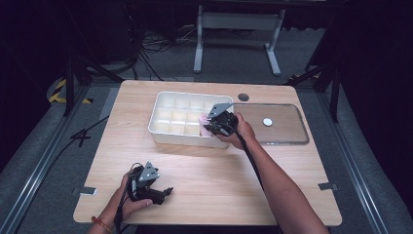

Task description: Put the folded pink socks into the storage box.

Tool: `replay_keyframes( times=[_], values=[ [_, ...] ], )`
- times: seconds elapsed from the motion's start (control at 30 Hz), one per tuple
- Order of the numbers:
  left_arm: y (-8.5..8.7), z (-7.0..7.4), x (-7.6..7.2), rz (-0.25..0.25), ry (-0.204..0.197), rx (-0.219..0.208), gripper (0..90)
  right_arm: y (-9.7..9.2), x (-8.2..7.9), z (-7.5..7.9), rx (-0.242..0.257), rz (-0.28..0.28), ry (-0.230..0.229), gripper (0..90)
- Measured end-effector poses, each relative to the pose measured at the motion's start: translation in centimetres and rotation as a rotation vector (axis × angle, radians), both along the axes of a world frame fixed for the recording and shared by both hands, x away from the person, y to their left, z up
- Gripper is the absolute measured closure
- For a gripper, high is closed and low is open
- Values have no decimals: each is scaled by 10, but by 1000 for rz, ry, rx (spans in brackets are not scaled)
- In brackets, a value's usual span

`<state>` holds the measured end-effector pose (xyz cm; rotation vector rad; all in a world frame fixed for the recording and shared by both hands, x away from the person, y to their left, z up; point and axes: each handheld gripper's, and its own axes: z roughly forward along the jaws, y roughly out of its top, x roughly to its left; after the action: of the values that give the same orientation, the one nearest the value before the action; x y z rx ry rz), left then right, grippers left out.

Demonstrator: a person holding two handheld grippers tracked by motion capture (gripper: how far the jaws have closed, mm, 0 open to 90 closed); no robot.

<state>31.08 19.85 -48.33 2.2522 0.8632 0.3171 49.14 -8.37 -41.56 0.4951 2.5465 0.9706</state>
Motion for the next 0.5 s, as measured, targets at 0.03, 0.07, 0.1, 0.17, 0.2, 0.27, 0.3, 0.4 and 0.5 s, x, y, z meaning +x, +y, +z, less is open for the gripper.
replay_keyframes(
  times=[0.03, 0.07, 0.1, 0.17, 0.2, 0.27, 0.3, 0.4, 0.5],
  values=[
    [0, 0, 0, 0, 0, 0, 124, 0, 0, 0, 0, 0, 0, 788],
    [0, 0, 0, 1, 0, 1, 124, 0, 0, 0, -8, 7, 3, 788],
    [0, 0, 0, 0, 0, 0, 124, 1, 0, 0, -17, 13, 6, 789],
    [0, 0, 0, 0, 0, 0, 123, 4, 0, -1, -46, 29, 17, 792],
    [0, 0, 0, 0, 0, 0, 123, 5, 0, -2, -56, 34, 20, 793],
    [0, 0, 0, 0, 0, 0, 124, 5, 2, -2, -64, 38, 38, 795],
    [0, 0, 0, 0, 0, 0, 123, 5, 3, -1, -65, 39, 50, 796],
    [0, 0, 0, 0, 0, 0, 124, 7, 6, 0, -89, 44, 82, 802],
    [0, 0, 0, 0, 0, -1, 123, 11, 8, 1, -121, 43, 107, 805]
  ],
)
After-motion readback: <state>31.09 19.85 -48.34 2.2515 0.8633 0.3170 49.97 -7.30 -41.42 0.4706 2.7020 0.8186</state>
